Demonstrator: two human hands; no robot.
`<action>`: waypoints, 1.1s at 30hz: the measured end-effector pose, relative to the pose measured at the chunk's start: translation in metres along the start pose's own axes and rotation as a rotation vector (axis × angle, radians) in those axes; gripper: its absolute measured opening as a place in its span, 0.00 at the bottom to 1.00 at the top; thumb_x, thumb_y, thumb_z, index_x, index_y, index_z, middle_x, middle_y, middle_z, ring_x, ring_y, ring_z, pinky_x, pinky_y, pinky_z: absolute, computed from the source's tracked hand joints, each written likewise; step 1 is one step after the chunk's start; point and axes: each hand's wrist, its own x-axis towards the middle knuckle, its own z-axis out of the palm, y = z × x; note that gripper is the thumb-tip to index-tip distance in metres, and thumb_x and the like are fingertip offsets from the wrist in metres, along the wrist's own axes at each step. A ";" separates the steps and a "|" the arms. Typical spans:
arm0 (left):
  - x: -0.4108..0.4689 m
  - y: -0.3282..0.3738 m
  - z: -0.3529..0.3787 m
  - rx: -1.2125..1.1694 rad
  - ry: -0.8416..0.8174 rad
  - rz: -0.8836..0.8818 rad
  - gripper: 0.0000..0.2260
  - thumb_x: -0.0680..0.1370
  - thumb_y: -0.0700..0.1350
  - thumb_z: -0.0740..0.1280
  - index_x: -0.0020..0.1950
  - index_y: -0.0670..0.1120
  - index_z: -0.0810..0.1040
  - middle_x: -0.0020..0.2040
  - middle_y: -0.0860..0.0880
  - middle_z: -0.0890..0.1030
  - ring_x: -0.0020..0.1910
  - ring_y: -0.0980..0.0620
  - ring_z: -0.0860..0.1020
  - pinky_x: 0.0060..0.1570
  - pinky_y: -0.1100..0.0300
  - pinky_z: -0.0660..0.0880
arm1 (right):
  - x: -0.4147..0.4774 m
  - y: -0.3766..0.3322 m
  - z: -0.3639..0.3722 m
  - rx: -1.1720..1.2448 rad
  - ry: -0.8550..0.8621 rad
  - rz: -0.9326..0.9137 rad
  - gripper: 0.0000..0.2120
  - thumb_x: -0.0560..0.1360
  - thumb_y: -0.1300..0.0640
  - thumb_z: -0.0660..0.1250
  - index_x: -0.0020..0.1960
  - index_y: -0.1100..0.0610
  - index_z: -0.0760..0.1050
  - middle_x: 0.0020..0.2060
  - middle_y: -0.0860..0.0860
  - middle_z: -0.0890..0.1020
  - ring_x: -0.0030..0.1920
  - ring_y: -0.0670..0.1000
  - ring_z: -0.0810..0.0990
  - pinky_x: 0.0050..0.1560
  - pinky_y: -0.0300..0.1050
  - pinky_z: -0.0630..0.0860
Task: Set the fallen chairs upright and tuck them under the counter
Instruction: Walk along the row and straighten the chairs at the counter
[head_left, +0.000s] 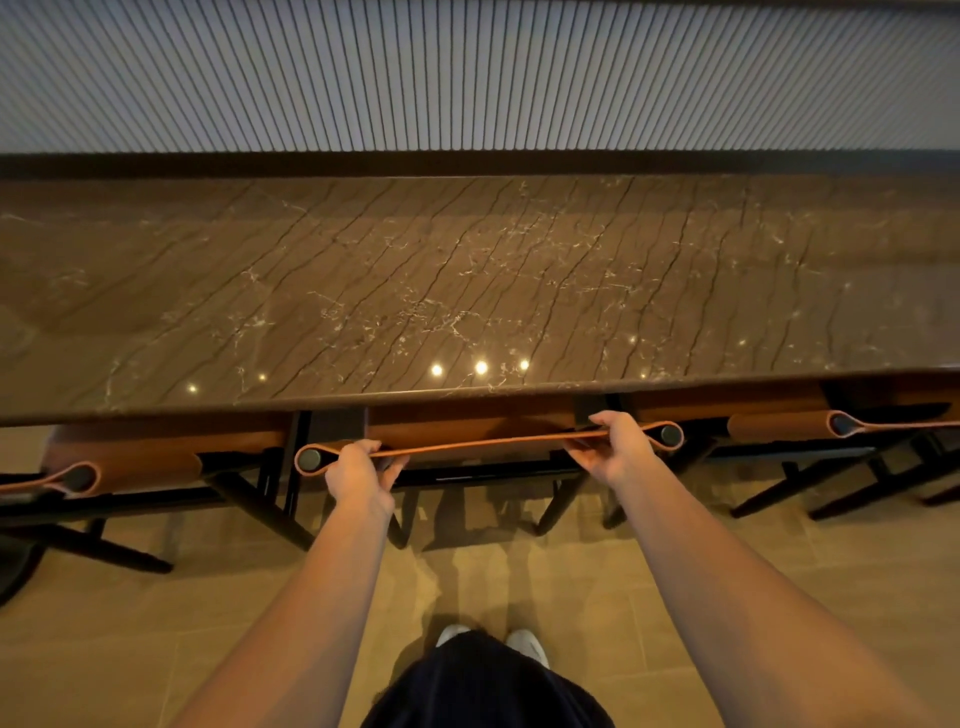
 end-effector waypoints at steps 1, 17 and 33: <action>-0.001 0.001 -0.001 -0.007 -0.015 -0.007 0.14 0.77 0.33 0.61 0.63 0.40 0.73 0.53 0.41 0.77 0.51 0.42 0.79 0.53 0.46 0.79 | 0.000 0.003 0.000 0.030 -0.003 -0.031 0.14 0.76 0.66 0.63 0.61 0.60 0.71 0.54 0.62 0.78 0.51 0.61 0.80 0.38 0.60 0.79; 0.009 0.000 -0.009 0.020 -0.069 -0.052 0.14 0.78 0.34 0.62 0.62 0.41 0.73 0.53 0.40 0.77 0.50 0.42 0.79 0.42 0.49 0.80 | -0.003 0.002 -0.006 0.018 -0.090 -0.061 0.10 0.76 0.71 0.57 0.54 0.61 0.69 0.55 0.63 0.75 0.54 0.63 0.78 0.42 0.59 0.80; -0.054 -0.050 0.008 0.126 -0.324 -0.021 0.15 0.78 0.42 0.67 0.63 0.49 0.72 0.71 0.44 0.69 0.69 0.43 0.69 0.56 0.46 0.75 | -0.065 -0.007 -0.069 -0.216 -0.201 -0.144 0.18 0.82 0.51 0.59 0.68 0.58 0.70 0.59 0.56 0.81 0.56 0.56 0.81 0.55 0.52 0.78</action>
